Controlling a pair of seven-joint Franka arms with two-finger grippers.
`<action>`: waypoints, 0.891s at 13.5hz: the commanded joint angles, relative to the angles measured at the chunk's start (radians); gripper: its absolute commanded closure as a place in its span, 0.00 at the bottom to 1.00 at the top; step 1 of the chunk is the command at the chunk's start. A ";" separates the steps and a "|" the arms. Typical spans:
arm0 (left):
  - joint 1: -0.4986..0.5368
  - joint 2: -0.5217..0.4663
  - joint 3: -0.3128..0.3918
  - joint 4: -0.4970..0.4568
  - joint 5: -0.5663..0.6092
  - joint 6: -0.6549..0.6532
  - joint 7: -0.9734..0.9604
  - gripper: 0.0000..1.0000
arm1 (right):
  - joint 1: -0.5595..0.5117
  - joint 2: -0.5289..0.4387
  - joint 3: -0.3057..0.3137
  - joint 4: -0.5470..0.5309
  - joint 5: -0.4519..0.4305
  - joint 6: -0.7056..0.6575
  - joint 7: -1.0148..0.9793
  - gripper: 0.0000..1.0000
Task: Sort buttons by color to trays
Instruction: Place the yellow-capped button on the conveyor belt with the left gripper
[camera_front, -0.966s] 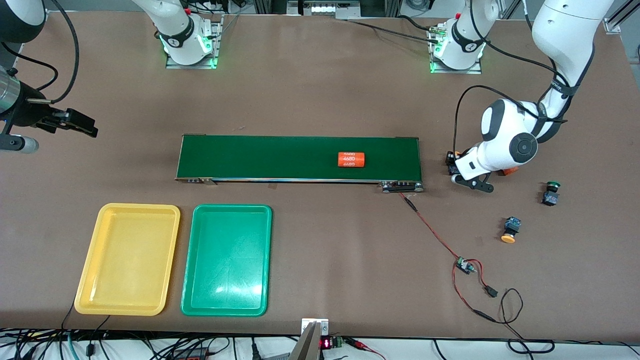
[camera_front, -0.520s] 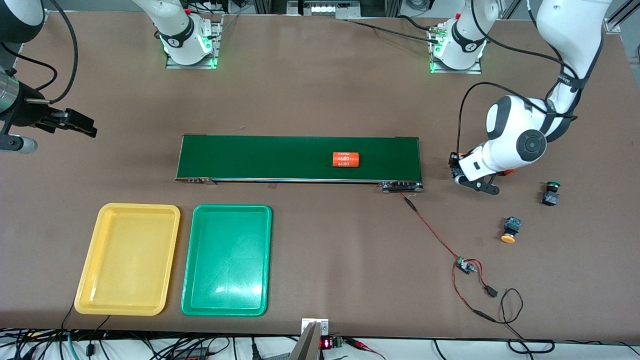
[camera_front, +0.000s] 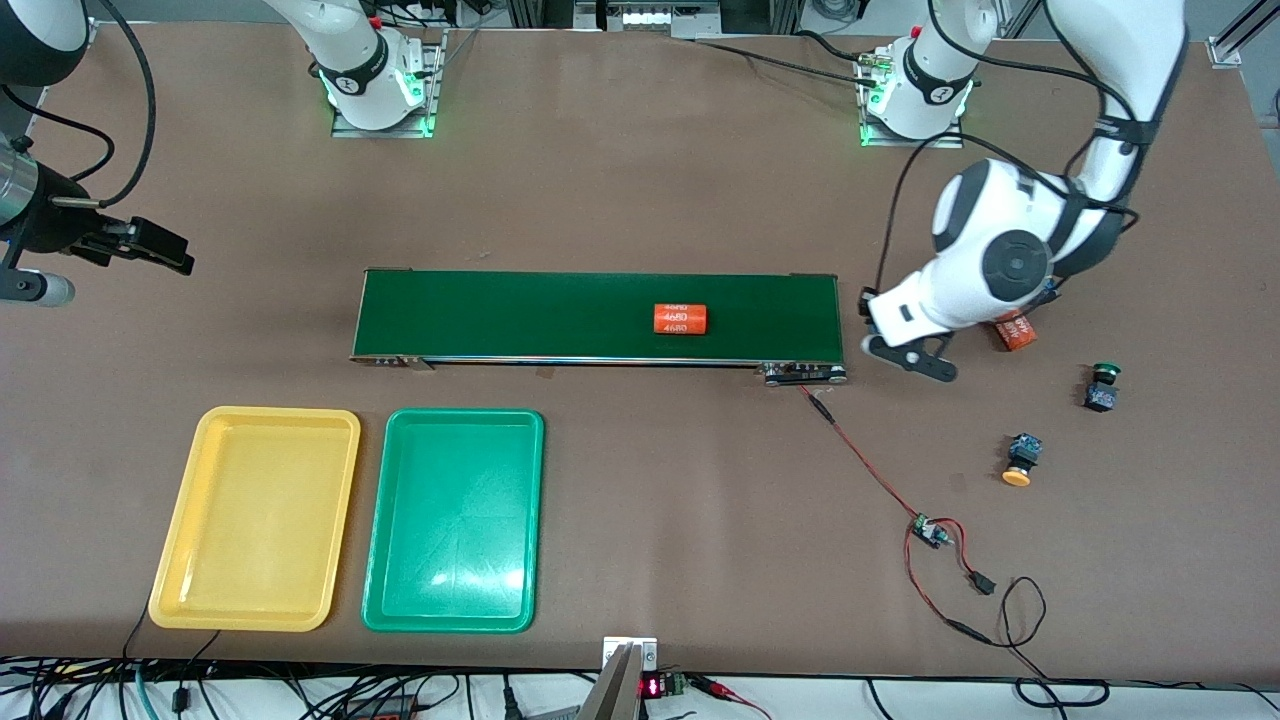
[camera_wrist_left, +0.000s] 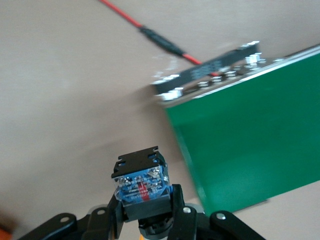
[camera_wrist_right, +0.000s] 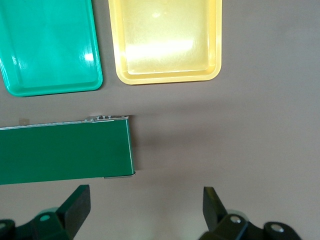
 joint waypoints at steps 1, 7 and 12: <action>-0.034 0.017 -0.027 0.015 -0.005 -0.006 -0.091 1.00 | -0.003 -0.004 0.002 0.001 0.014 0.001 0.014 0.00; -0.061 0.071 -0.044 0.039 -0.006 0.075 -0.109 1.00 | -0.003 -0.004 0.002 0.001 0.014 0.001 0.016 0.00; -0.086 0.125 -0.046 0.087 -0.006 0.082 -0.110 1.00 | -0.003 -0.004 0.002 0.001 0.014 0.001 0.014 0.00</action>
